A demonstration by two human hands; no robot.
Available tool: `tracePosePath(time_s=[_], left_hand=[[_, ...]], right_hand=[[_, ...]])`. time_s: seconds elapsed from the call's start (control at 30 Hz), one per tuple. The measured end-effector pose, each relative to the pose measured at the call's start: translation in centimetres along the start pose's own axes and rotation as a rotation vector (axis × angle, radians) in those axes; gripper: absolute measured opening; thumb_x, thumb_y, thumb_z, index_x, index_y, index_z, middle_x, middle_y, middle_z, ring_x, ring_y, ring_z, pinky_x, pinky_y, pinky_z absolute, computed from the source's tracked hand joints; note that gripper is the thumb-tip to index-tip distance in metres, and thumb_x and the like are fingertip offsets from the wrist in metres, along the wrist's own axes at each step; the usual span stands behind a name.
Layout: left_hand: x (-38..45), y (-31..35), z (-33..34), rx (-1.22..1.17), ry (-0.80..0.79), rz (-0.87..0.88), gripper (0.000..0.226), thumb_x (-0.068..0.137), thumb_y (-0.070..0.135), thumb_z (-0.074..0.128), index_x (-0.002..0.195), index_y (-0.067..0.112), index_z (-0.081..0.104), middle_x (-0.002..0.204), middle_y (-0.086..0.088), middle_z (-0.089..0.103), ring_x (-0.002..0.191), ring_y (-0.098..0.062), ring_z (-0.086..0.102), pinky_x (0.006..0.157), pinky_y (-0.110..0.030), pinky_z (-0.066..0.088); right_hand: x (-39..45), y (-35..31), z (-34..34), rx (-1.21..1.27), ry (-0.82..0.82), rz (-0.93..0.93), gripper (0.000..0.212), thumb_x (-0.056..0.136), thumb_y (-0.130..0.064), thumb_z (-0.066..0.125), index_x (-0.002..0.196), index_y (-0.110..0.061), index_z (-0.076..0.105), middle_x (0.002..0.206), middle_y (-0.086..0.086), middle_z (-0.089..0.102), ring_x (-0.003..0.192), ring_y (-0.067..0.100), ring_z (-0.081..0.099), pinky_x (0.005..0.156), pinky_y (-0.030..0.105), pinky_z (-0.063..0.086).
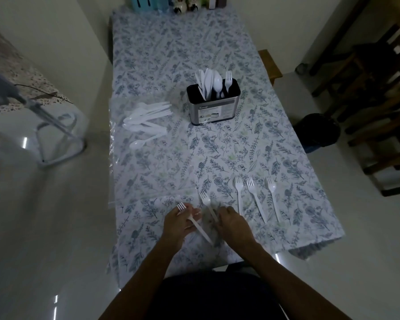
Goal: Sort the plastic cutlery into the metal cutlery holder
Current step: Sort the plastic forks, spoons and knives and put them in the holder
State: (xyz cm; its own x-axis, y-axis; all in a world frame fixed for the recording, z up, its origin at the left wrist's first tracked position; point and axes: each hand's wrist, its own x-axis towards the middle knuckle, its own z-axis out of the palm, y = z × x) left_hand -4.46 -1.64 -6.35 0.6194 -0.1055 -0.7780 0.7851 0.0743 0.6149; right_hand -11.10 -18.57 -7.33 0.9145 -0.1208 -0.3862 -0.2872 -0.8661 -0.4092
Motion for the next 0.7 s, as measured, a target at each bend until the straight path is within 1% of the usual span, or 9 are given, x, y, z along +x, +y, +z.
tracePosePath(time_s=[0.07, 0.13, 0.23, 0.27, 0.33, 0.43, 0.53, 0.63, 0.7], left_hand=[[0.2, -0.1, -0.2, -0.002, -0.018, -0.019, 0.02, 0.101, 0.015, 0.061, 0.113, 0.0, 0.067, 0.102, -0.018, 0.075, 0.089, -0.028, 0.075, 0.089, -0.05, 0.06], [0.3, -0.1, -0.2, -0.005, -0.044, -0.033, 0.029, 0.1, 0.019, 0.064, 0.117, -0.003, 0.065, 0.096, -0.015, 0.075, 0.085, -0.025, 0.075, 0.096, -0.053, 0.057], [0.3, 0.1, 0.2, -0.01, -0.089, -0.041, 0.037, 0.099, 0.024, 0.066, 0.122, -0.004, 0.064, 0.108, -0.019, 0.075, 0.094, -0.034, 0.071, 0.098, -0.051, 0.056], [0.2, 0.2, 0.4, -0.017, -0.113, -0.032, 0.037, 0.099, 0.024, 0.065, 0.123, -0.005, 0.063, 0.11, -0.019, 0.074, 0.094, -0.036, 0.069, 0.092, -0.047, 0.058], [0.1, 0.4, 1.0, -0.026, -0.14, -0.014, 0.03, 0.102, 0.02, 0.06, 0.123, -0.001, 0.063, 0.114, -0.016, 0.074, 0.096, -0.03, 0.073, 0.078, -0.039, 0.062], [0.1, 0.6, 1.5, -0.005, -0.138, -0.001, 0.023, 0.105, 0.011, 0.052, 0.124, 0.002, 0.062, 0.119, -0.017, 0.073, 0.095, -0.023, 0.076, 0.071, -0.033, 0.061], [0.2, 0.6, 1.7, 0.007, -0.134, 0.002, 0.022, 0.106, 0.007, 0.05, 0.123, 0.002, 0.061, 0.117, -0.018, 0.073, 0.096, -0.027, 0.074, 0.072, -0.035, 0.061], [0.4, 0.7, 1.7, 0.036, -0.157, -0.004, 0.022, 0.105, 0.008, 0.051, 0.125, 0.005, 0.061, 0.114, -0.014, 0.073, 0.095, -0.026, 0.074, 0.076, -0.038, 0.059], [0.6, 0.7, 1.9, 0.058, -0.161, -0.01, 0.023, 0.106, 0.009, 0.05, 0.126, 0.005, 0.06, 0.112, -0.013, 0.072, 0.096, -0.025, 0.072, 0.079, -0.038, 0.058]], right_hand=[[0.0, -0.3, -0.2, 0.005, 0.008, 0.011, 0.03, 0.103, -0.026, 0.049, 0.119, -0.003, 0.057, 0.11, 0.015, 0.063, 0.093, 0.028, 0.064, 0.074, 0.033, 0.049], [-0.3, -0.4, -0.5, 0.089, 0.058, 0.028, 0.02, 0.101, -0.02, 0.05, 0.104, -0.004, 0.062, 0.093, 0.01, 0.062, 0.078, 0.02, 0.057, 0.067, 0.028, 0.04], [-1.3, -0.5, -0.8, 0.353, 0.093, -0.043, 0.01, 0.093, -0.012, 0.061, 0.087, -0.008, 0.068, 0.077, 0.004, 0.066, 0.066, 0.015, 0.058, 0.063, 0.027, 0.044], [-1.7, -0.6, -0.8, 0.409, 0.07, -0.089, 0.009, 0.091, -0.011, 0.064, 0.088, -0.01, 0.072, 0.079, 0.003, 0.071, 0.067, 0.013, 0.062, 0.063, 0.025, 0.047], [-2.5, -0.7, -0.8, 0.463, 0.006, -0.133, 0.01, 0.091, -0.014, 0.066, 0.094, -0.015, 0.076, 0.084, -0.001, 0.075, 0.071, 0.01, 0.066, 0.067, 0.02, 0.05], [-2.4, 0.0, -1.1, 0.456, 0.092, -0.019, 0.011, 0.095, -0.02, 0.065, 0.091, -0.014, 0.074, 0.08, -0.002, 0.072, 0.067, 0.009, 0.066, 0.064, 0.019, 0.05], [-1.1, 2.0, -2.0, 0.292, 0.262, 0.206, 0.018, 0.099, -0.027, 0.059, 0.104, -0.01, 0.059, 0.095, 0.003, 0.06, 0.079, 0.017, 0.062, 0.064, 0.019, 0.045], [0.2, 3.5, -2.0, 0.078, 0.203, 0.235, 0.034, 0.099, -0.026, 0.06, 0.119, -0.001, 0.05, 0.109, 0.016, 0.056, 0.088, 0.027, 0.061, 0.069, 0.028, 0.051], [0.7, 3.7, -2.0, 0.102, 0.15, 0.279, 0.025, 0.1, -0.021, 0.054, 0.116, -0.001, 0.052, 0.11, 0.019, 0.058, 0.094, 0.032, 0.061, 0.077, 0.037, 0.05]])
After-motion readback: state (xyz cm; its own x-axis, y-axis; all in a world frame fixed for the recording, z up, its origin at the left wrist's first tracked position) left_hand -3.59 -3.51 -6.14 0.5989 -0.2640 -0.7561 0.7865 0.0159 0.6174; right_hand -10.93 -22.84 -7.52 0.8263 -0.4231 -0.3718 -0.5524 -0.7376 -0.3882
